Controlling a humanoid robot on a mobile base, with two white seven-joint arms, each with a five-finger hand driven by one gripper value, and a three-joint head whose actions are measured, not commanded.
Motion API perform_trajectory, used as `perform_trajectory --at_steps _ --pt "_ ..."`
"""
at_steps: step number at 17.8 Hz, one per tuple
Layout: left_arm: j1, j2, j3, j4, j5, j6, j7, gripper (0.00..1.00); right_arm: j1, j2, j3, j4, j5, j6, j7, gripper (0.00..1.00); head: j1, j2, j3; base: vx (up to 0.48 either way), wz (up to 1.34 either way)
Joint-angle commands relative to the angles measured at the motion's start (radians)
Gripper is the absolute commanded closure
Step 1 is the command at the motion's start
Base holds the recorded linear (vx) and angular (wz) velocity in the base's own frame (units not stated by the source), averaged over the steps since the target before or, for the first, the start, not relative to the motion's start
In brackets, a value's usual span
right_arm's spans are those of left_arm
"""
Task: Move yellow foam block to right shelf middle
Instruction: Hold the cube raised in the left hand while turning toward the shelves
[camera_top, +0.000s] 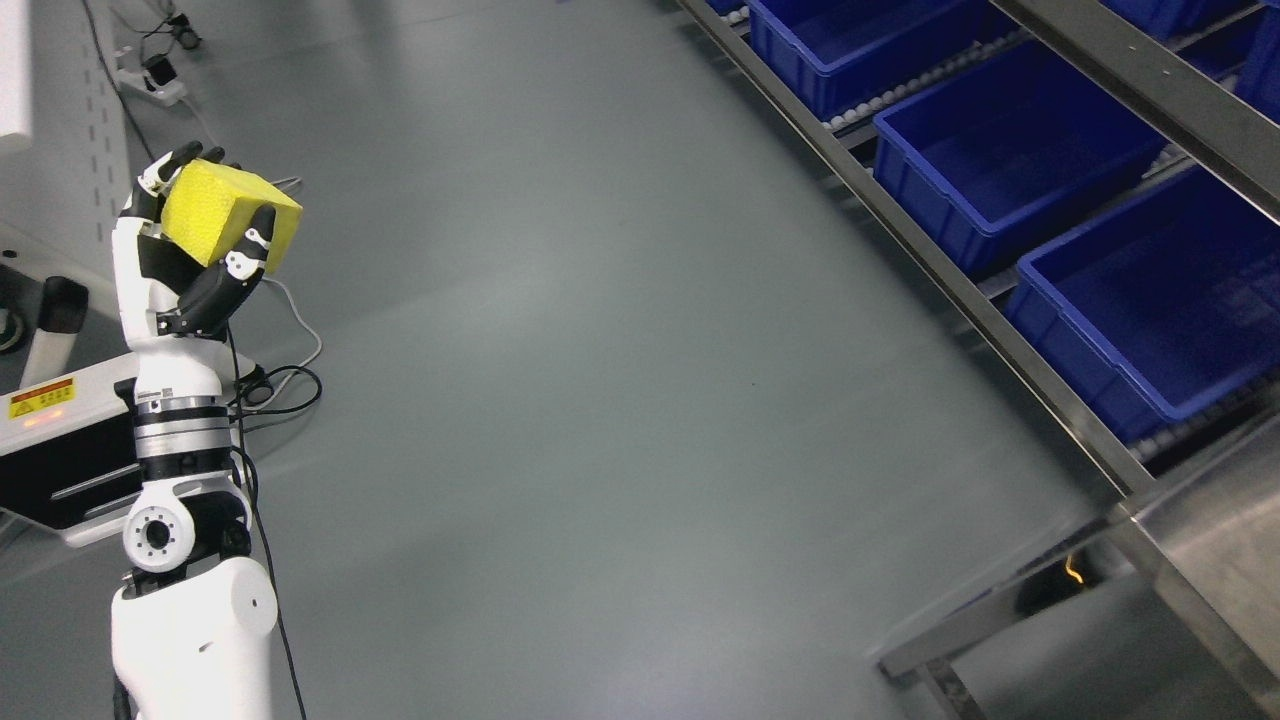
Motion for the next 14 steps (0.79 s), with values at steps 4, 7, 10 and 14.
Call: perform_trajectory --at_steps 4,7,10,14 --pt "0.002 0.017 -0.009 -0.001 -0.001 0.0 0.0 0.86 -0.002 -0.017 0.0 -0.017 0.0 0.001 0.0 0.0 0.0 0.0 0.0 0.12 0.41" --pt "0.0 0.017 -0.012 -0.001 -0.001 0.0 0.002 0.86 -0.001 -0.017 0.0 -0.017 -0.001 0.001 0.0 0.0 0.0 0.0 0.0 0.128 0.27" --pt "0.002 0.017 -0.009 -0.001 -0.001 0.0 0.0 0.85 -0.001 -0.017 0.0 -0.017 0.0 0.001 0.0 0.0 0.0 0.0 0.0 0.13 0.16" --pt "0.002 0.021 0.001 -0.002 -0.001 0.0 -0.001 0.85 -0.001 -0.017 0.0 -0.017 0.0 0.001 0.0 0.0 0.0 0.0 0.0 0.162 0.06"
